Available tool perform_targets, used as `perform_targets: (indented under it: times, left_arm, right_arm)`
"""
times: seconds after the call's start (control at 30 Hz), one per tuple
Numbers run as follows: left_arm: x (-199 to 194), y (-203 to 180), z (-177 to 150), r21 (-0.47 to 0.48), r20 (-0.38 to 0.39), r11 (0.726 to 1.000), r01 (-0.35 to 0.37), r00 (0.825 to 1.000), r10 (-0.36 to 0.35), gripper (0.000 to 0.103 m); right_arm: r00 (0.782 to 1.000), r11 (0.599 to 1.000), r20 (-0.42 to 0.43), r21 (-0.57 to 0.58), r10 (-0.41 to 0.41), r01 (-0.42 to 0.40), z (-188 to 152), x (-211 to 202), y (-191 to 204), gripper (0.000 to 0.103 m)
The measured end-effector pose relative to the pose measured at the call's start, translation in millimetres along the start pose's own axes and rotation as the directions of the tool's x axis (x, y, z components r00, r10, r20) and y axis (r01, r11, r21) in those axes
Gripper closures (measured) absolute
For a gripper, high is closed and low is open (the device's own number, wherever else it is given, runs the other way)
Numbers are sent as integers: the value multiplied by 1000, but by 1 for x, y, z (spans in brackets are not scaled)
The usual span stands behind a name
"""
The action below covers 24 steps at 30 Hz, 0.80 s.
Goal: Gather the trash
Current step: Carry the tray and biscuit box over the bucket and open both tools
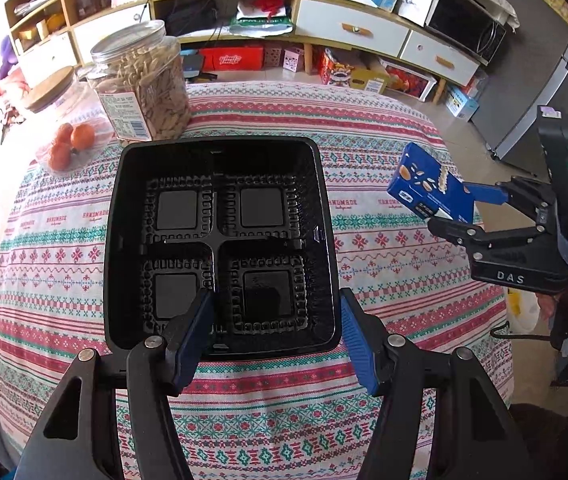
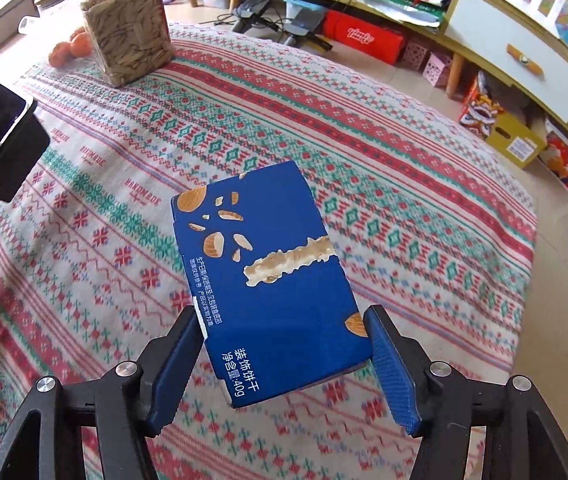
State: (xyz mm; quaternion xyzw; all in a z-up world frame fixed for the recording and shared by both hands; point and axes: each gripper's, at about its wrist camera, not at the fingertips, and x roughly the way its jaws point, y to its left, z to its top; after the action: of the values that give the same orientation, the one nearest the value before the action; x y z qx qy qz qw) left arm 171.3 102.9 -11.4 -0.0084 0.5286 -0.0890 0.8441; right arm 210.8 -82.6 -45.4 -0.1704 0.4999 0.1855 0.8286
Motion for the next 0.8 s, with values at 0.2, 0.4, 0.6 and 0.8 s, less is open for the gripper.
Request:
perform_targets:
  times: [0.2,0.4,0.6,0.8]
  left_arm:
    - [-11,-25,-9,68,24,998,4,1000,-5,38]
    - [-16,-51,-16,113,40,994,12,999,-17,38]
    - [-15,-85,-23,159,34,984,77,996,-83,38]
    - [-8,-137,-30,234,15,962,144,988,-151,38]
  right_arm:
    - [999,996,8,77,-39,38,-50,-47,0,33]
    - [999,974,12,223,-48,44,-95,-83,-18,33]
    - [997,917,23,394,-69,54,-149,-104,-57,33]
    - [996,816,-34,572,-79,84,-206,-117,-114,32]
